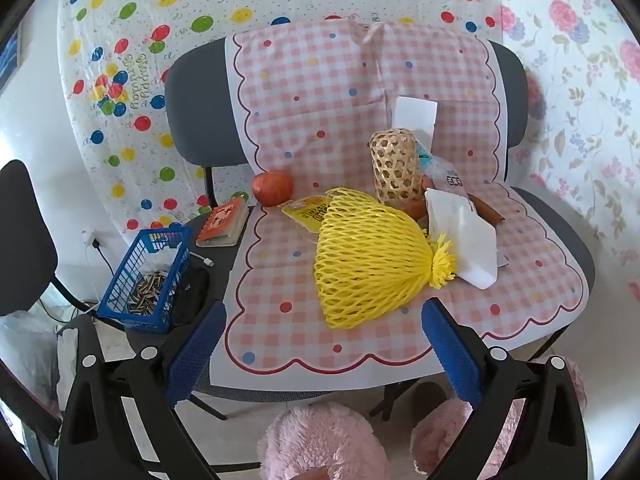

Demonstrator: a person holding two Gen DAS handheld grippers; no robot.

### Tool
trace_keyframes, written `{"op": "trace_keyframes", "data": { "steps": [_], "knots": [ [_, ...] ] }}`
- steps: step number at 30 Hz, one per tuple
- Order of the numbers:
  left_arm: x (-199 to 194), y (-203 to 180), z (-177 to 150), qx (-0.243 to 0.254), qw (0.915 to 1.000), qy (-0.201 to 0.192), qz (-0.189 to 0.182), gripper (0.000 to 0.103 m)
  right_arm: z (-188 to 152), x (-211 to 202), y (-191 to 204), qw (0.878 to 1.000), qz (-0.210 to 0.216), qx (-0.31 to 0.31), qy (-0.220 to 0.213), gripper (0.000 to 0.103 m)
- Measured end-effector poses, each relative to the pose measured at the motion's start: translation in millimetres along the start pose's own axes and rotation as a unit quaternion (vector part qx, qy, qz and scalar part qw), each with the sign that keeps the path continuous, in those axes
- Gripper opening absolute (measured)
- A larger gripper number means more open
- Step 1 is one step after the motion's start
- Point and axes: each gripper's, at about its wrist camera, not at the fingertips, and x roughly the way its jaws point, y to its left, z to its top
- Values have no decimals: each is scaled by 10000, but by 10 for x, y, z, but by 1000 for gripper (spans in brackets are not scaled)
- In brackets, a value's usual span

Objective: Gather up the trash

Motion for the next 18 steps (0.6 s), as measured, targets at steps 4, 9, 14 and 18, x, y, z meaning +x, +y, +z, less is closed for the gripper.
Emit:
{"op": "trace_keyframes", "data": {
  "steps": [4,9,14,18],
  "knots": [
    [0,7,4,-4,10000,4,-1,97,-16,-9,2,10000,-2,-1,-3,97],
    [7,44,5,-25,10000,-5,8,97,-18,-3,10,10000,10,-4,-4,97],
    [7,46,5,-22,10000,-5,10,97,-26,-10,17,10000,5,5,-12,97],
    [7,49,4,-16,10000,-9,8,97,-26,-9,14,10000,6,-12,-1,97]
  ]
}}
